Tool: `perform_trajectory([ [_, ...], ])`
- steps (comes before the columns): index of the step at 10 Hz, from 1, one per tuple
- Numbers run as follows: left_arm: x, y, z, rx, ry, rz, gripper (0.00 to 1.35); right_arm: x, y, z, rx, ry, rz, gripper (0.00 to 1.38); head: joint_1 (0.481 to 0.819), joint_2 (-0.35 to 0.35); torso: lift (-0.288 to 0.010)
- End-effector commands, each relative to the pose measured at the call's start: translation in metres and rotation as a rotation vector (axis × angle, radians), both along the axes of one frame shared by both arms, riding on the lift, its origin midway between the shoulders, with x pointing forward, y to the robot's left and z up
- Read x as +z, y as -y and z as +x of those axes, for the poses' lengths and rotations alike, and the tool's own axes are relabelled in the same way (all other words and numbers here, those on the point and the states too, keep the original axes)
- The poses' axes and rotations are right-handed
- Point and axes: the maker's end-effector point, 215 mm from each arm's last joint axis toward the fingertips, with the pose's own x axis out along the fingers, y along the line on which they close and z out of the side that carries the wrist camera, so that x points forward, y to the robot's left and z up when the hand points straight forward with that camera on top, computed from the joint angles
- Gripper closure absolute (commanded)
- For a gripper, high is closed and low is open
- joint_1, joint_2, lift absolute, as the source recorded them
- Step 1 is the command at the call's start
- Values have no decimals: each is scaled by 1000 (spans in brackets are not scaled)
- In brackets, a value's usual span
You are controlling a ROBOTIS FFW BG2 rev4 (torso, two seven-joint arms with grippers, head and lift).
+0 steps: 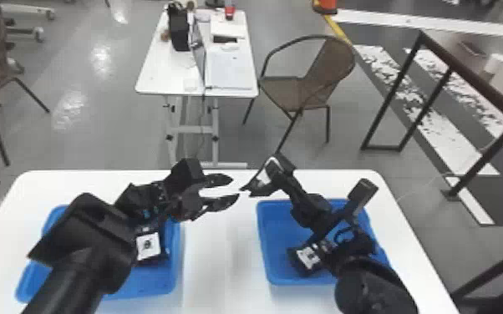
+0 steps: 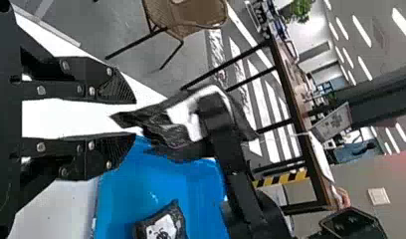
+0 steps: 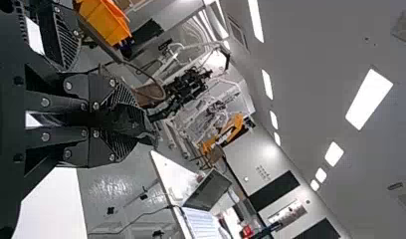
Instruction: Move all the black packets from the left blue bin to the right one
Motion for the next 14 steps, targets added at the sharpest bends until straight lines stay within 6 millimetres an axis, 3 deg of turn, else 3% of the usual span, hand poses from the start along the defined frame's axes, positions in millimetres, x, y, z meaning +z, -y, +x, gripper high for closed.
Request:
perform_trajectory([
  [1, -3, -27, 0, 79, -25, -56, 202, -7, 32, -4, -54, -14, -1, 1273, 695, -161, 0],
  [2, -1, -53, -1, 154, -39, -113, 75, -18, 51, -11, -74, -36, -13, 1273, 695, -164, 0],
  [3, 5, -88, -3, 246, -47, -186, 119, -37, 63, -22, -81, -74, -28, 1273, 695, -165, 0],
  [5, 22, -163, -17, 439, -43, -333, -2, -84, 75, -45, -93, -174, -33, 1273, 695, -133, 0],
  [6, 23, -191, -28, 512, -53, -374, -2, -105, 75, -55, -93, -218, -33, 1273, 695, -117, 0],
  [7, 24, -213, -38, 559, -56, -417, -2, -126, 77, -66, -93, -263, -38, 1273, 695, -85, 0],
  [9, 20, -233, -47, 603, -69, -462, 53, -152, 86, -73, -103, -324, -42, 1268, 695, -39, 0],
  [10, 19, -236, -47, 610, -72, -463, 124, -153, 94, -68, -114, -320, -62, 1004, 695, -30, 0],
  [11, 19, -236, -45, 609, -74, -455, 128, -136, 113, -56, -152, -262, -94, 453, 695, -29, 0],
  [12, 14, -234, -45, 609, -85, -436, 128, -112, 137, -47, -204, -206, -134, 61, 695, -35, 0],
  [13, 6, -238, -48, 621, -104, -422, 128, -83, 158, -43, -264, -147, -175, 67, 695, -59, 0],
  [14, -10, -253, -51, 662, -131, -380, 133, -58, 174, -48, -322, -100, -175, 168, 695, -83, 0],
])
